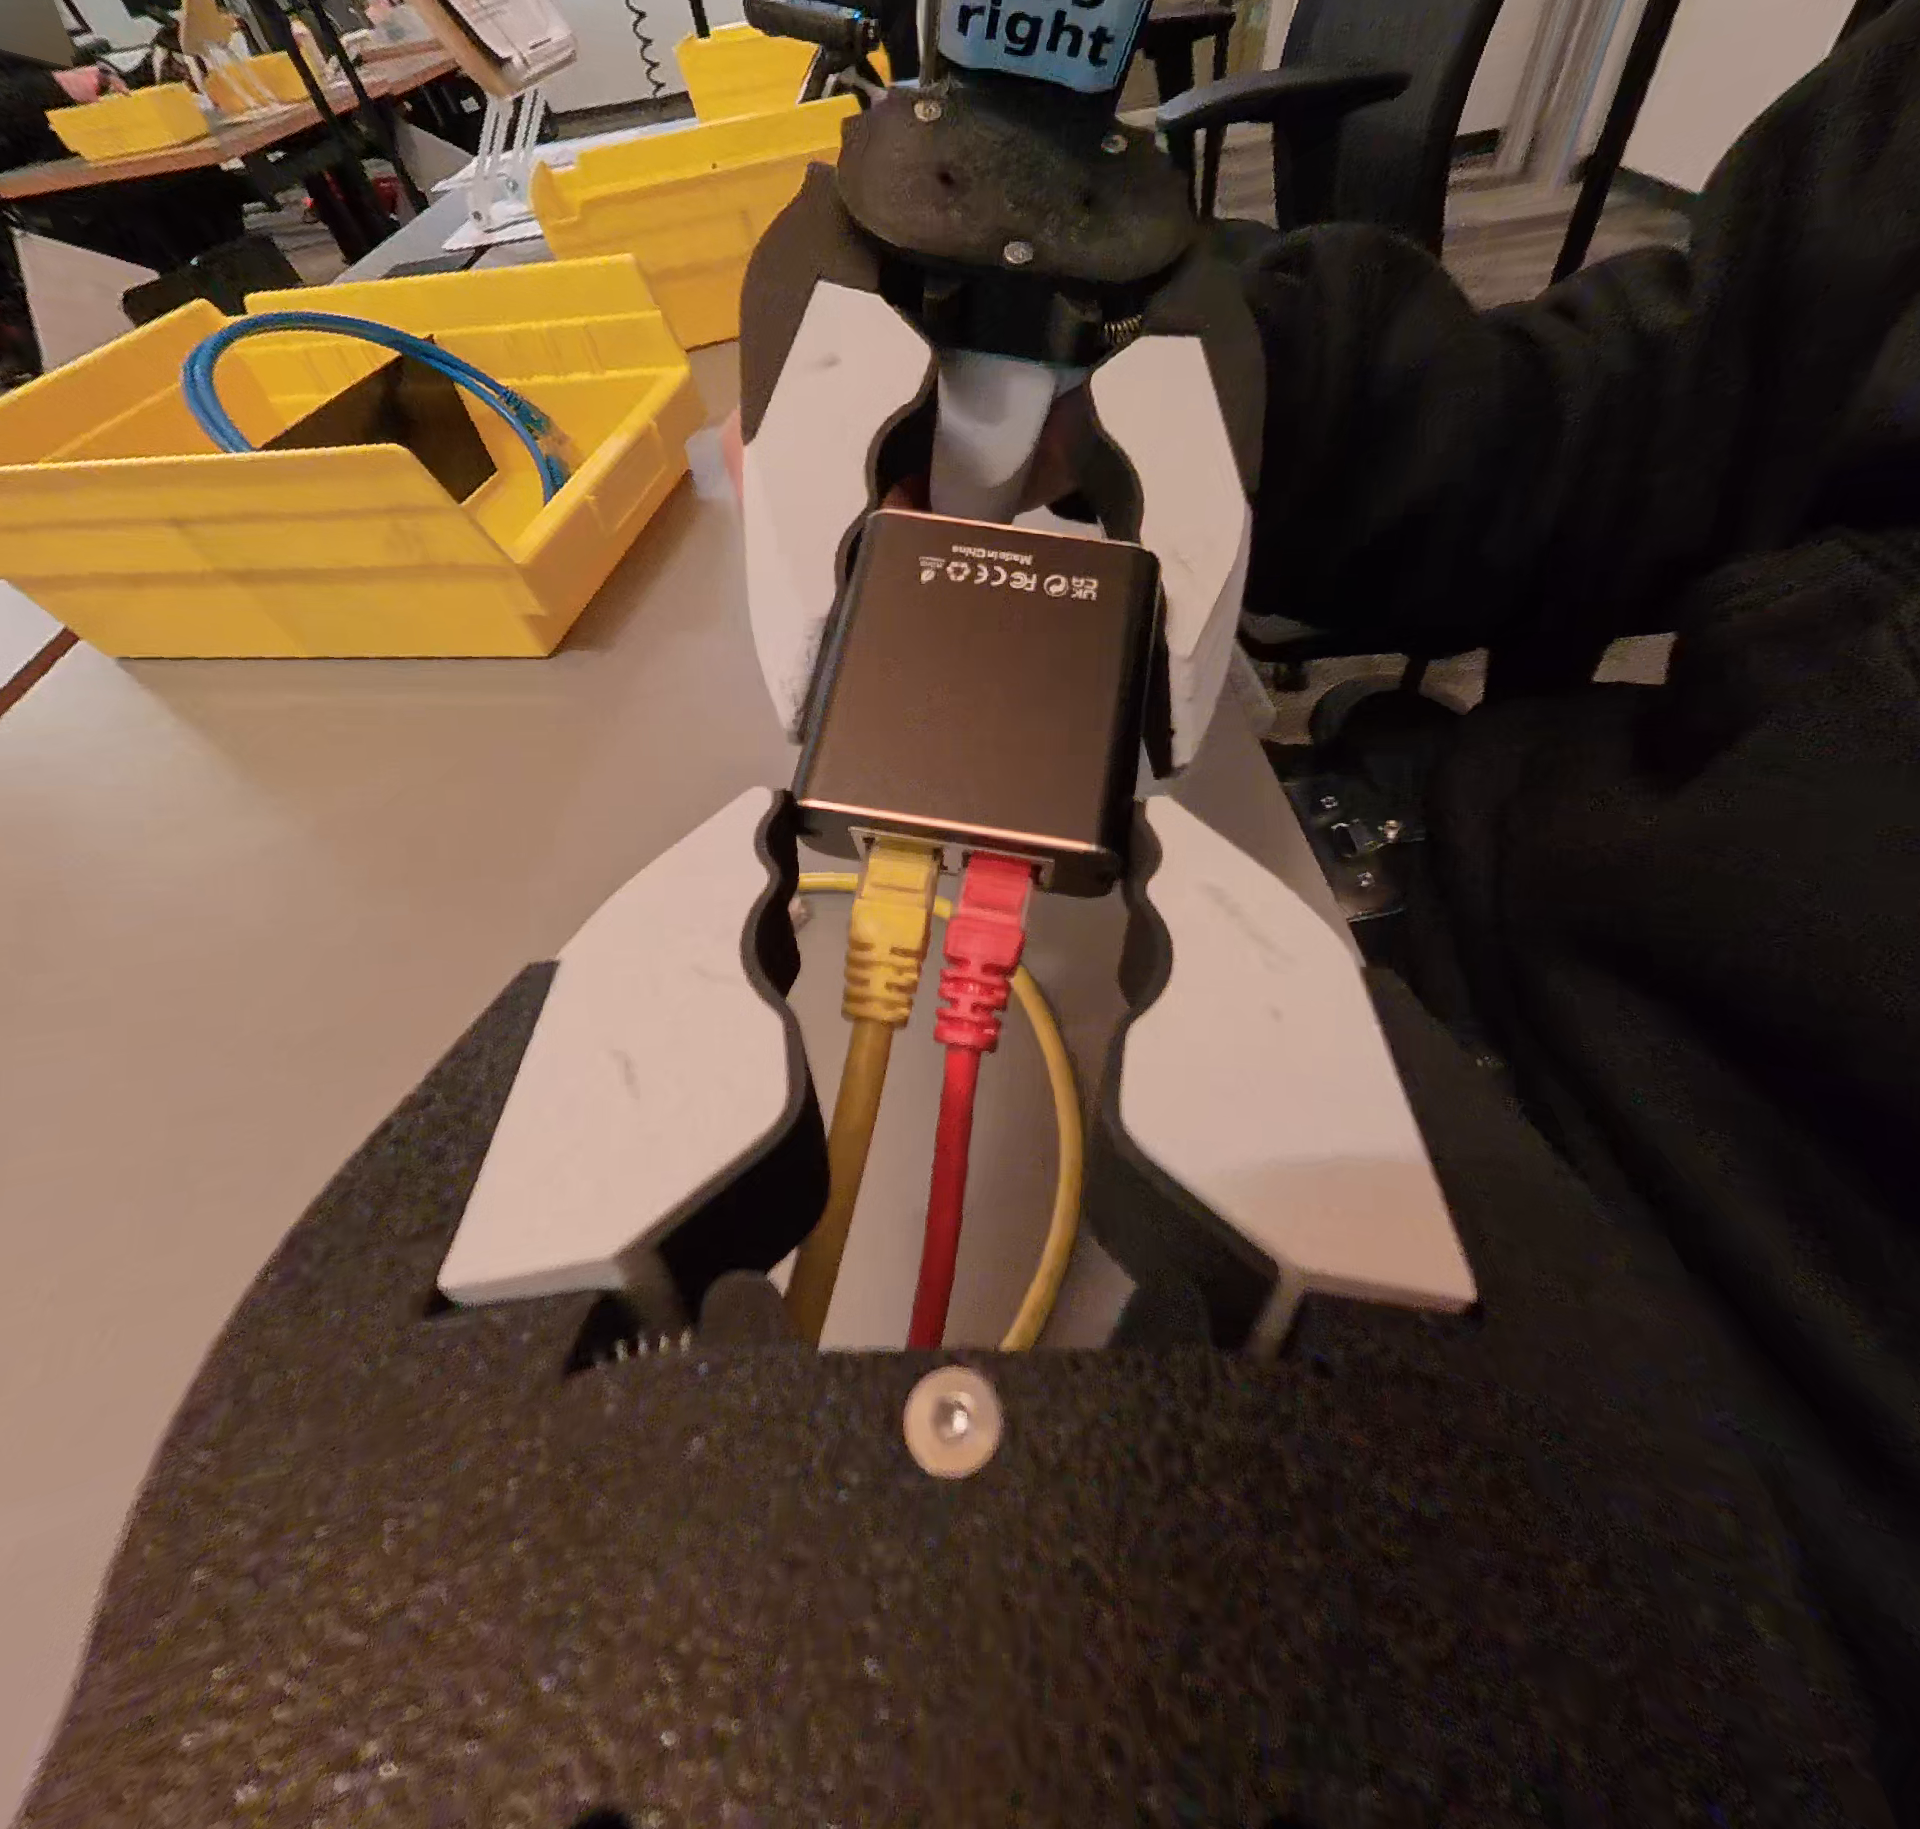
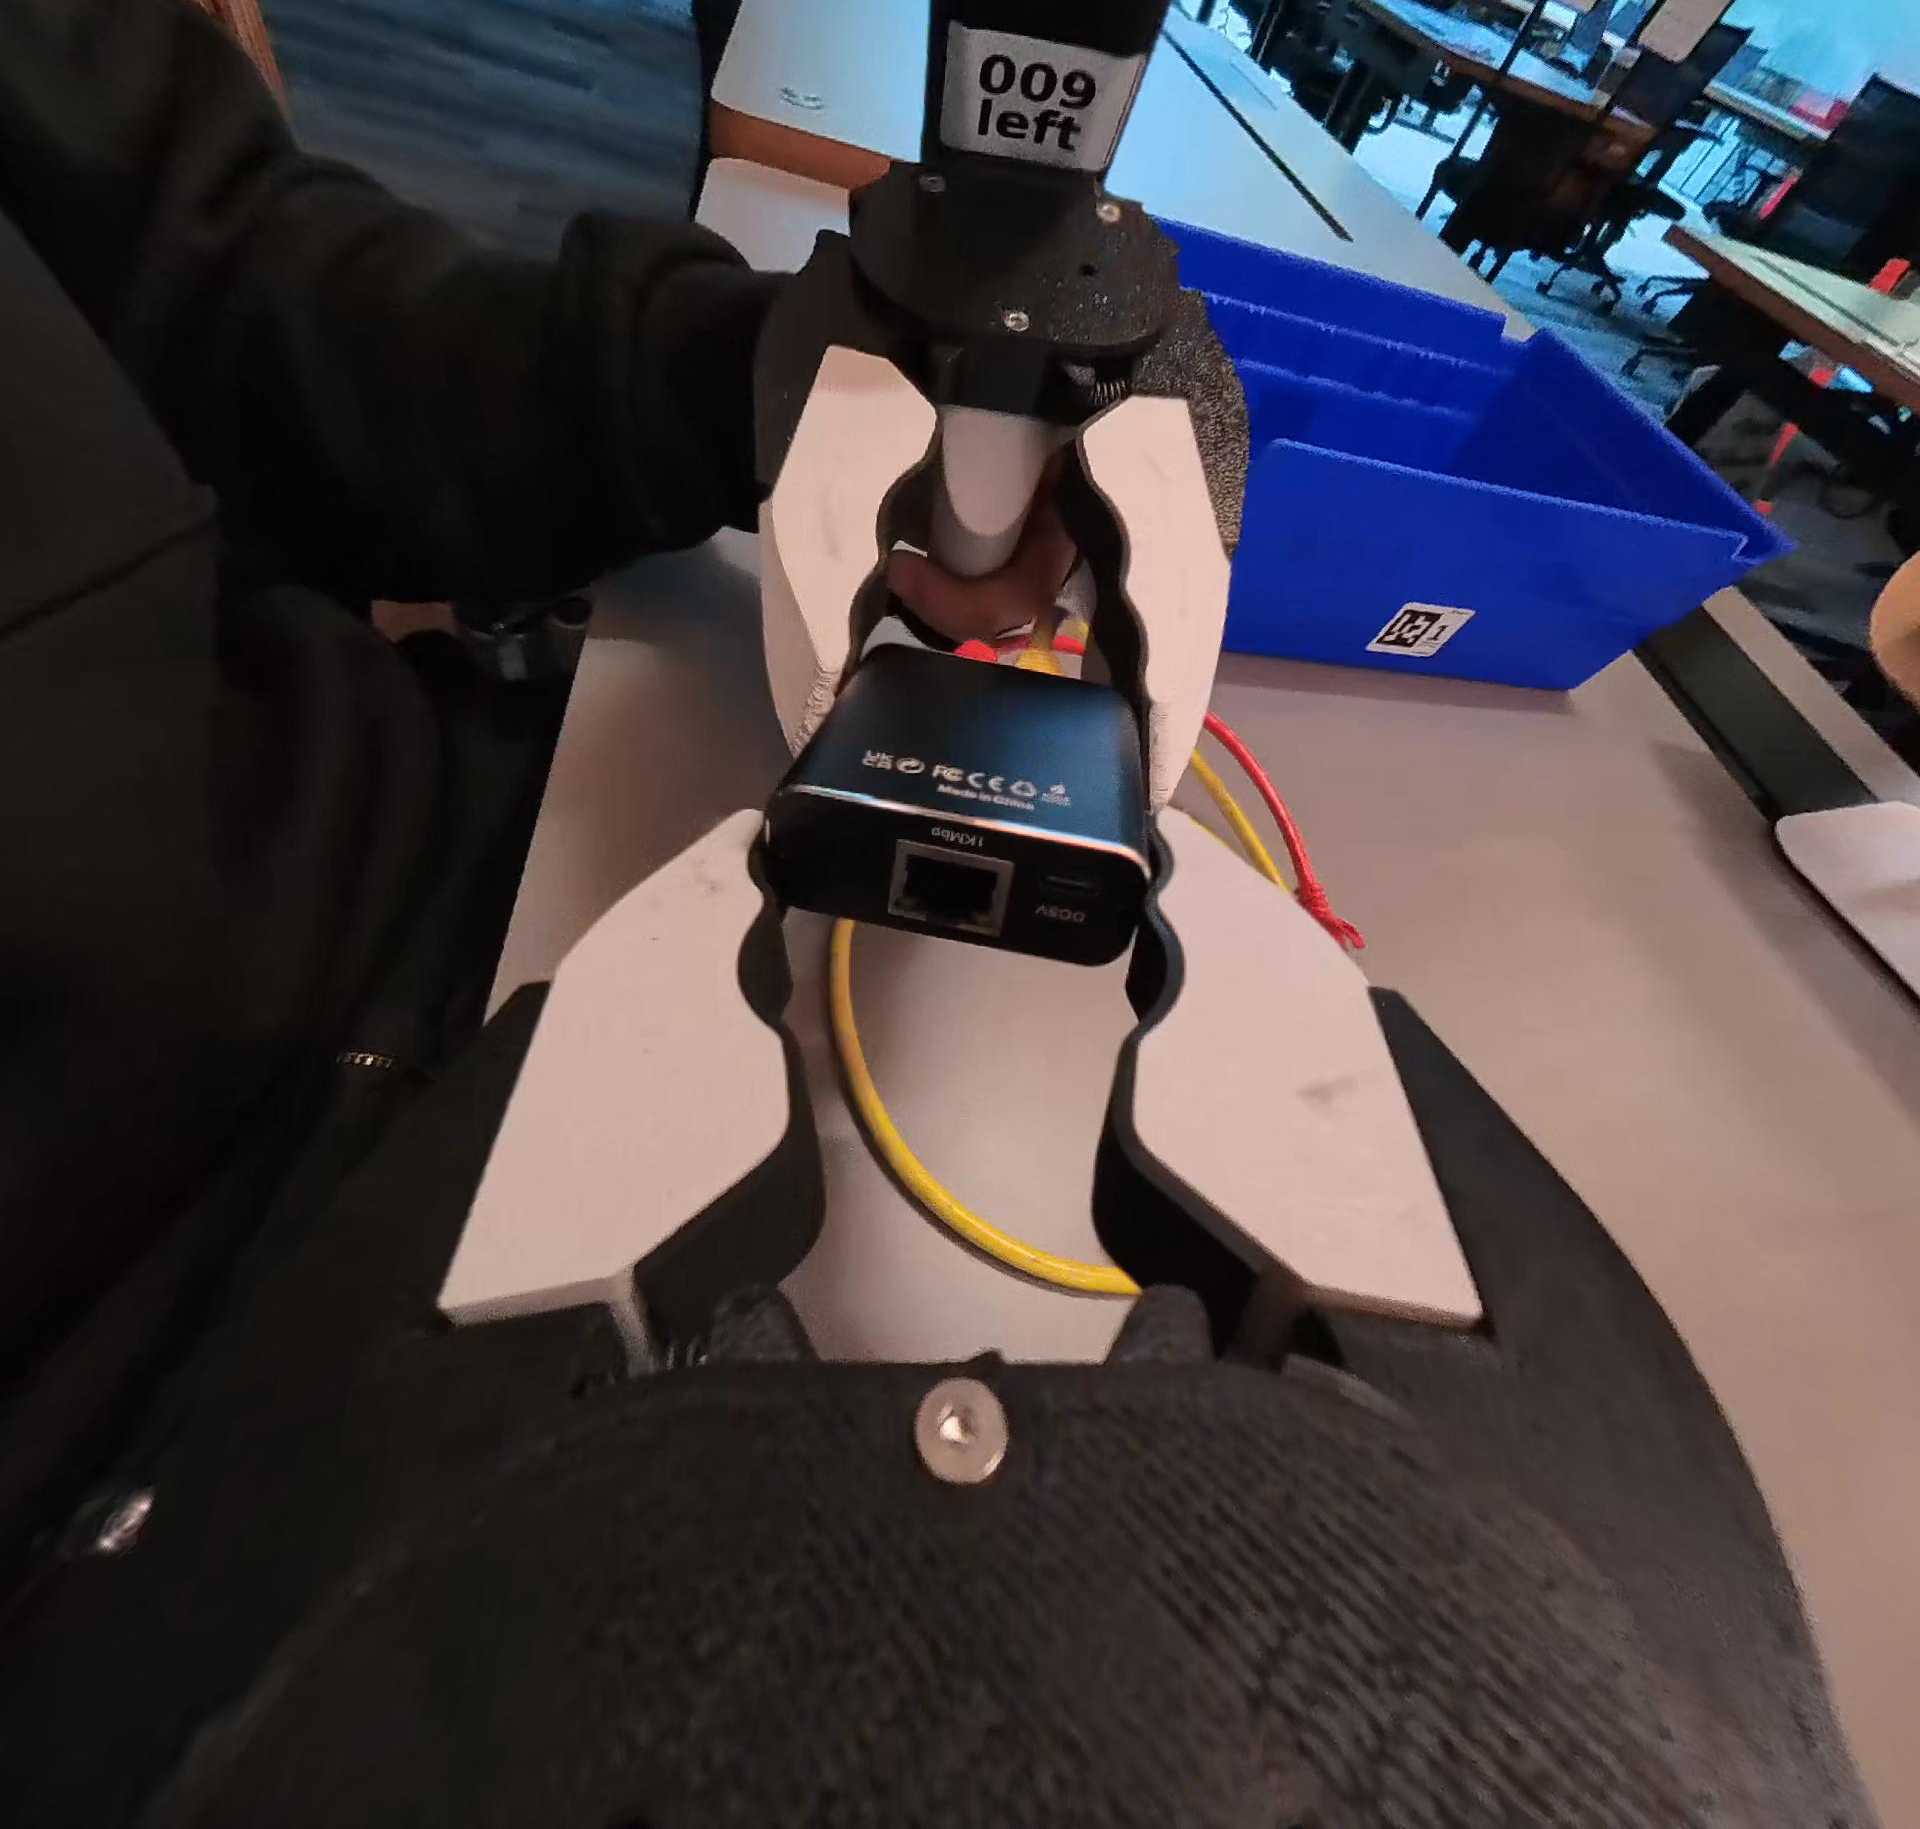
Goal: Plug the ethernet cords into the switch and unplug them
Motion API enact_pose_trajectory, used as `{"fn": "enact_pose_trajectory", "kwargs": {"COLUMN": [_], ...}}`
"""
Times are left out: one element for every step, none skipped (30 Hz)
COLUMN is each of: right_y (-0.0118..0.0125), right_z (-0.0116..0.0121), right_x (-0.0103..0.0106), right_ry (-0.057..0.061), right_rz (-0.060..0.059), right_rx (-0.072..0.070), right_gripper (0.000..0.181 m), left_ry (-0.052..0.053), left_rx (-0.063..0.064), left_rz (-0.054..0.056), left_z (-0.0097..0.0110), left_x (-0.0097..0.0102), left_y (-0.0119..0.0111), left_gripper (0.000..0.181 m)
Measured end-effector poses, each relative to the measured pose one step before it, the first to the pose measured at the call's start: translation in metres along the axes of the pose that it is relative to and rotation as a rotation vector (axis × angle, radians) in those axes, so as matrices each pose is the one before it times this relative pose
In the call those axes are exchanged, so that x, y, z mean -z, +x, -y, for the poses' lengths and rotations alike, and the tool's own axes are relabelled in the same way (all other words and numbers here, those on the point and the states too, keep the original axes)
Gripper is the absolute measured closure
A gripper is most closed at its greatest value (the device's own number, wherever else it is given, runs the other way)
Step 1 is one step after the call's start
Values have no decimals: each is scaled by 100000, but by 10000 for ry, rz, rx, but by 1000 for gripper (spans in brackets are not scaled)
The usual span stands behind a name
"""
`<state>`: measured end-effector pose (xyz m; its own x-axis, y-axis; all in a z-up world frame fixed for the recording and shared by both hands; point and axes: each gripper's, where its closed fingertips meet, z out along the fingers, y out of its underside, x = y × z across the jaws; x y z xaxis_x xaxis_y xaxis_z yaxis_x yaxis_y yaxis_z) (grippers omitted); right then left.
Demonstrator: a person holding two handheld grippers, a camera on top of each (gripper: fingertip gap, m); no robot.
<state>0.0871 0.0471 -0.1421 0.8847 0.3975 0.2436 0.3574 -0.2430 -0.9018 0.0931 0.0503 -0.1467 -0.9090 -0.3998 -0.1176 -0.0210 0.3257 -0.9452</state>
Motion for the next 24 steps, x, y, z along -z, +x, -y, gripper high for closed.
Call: {"fn": "enact_pose_trajectory", "kwargs": {"right_y": [44,134,383,859,580,599,766,1087,1547,1521,1098,1063,1007,697,378,-102,-538,-757,-600,-374,-334,-327,-429,-728], "right_z": [4,70,245,259,304,325,286,125,-80,-132,-108,-47,53,99,131,214,491,447,303,506,540,308,181,421], "right_x": [-57,-20,91,235,237,234,147,92,86,128,112,97,87,43,43,18,26,-14,-37,59,100,43,3,53], "right_ry": [22,10,132,126,145,145,99,-24,-146,-176,-161,-168,-88,-30,8,38,200,173,46,255,320,177,134,374], "right_rz": [-41,-177,-396,-662,-415,-450,-635,-895,-1242,-1205,-880,-927,-977,-812,-664,-340,-22,147,57,-64,-17,26,144,353], "right_rx": [61,209,301,286,180,224,252,173,270,396,420,329,291,346,419,408,382,362,265,86,-137,-176,-48,93], "right_gripper": [118,118,118,118,118,118,118,118,118,118,118,118,118,118,118,118,118,119,119,119,119,119,119,119], "left_ry": [-4,78,192,287,315,378,420,426,434,422,232,-36,-358,-705,-815,-665,-355,38,257,186,-13,-125,-73,-25], "left_rx": [-95,-143,-154,18,266,477,658,833,921,981,1059,1097,1054,1020,1012,1017,986,925,907,799,610,500,522,512], "left_rz": [81,198,497,760,792,736,812,780,409,249,435,229,-295,-528,-643,-732,-862,-1076,-1073,-868,-661,-545,-602,-754], "left_z": [65,183,340,488,566,733,861,854,832,743,360,-140,-744,-1311,-1497,-1339,-901,-308,44,31,-180,-314,-213,-138], "left_x": [91,126,191,222,217,251,332,357,315,285,189,-22,-283,-507,-677,-743,-685,-522,-314,-169,-126,-128,-138,-157], "left_y": [-69,-221,-630,-1038,-1173,-1166,-1334,-1297,-785,-510,-688,-364,373,597,585,519,512,704,666,398,179,122,310,594], "left_gripper": [122,121,122,121,106,93,81,80,82,80,90,97,97,101,100,96,96,96,102,112,122,121,119,118]}}
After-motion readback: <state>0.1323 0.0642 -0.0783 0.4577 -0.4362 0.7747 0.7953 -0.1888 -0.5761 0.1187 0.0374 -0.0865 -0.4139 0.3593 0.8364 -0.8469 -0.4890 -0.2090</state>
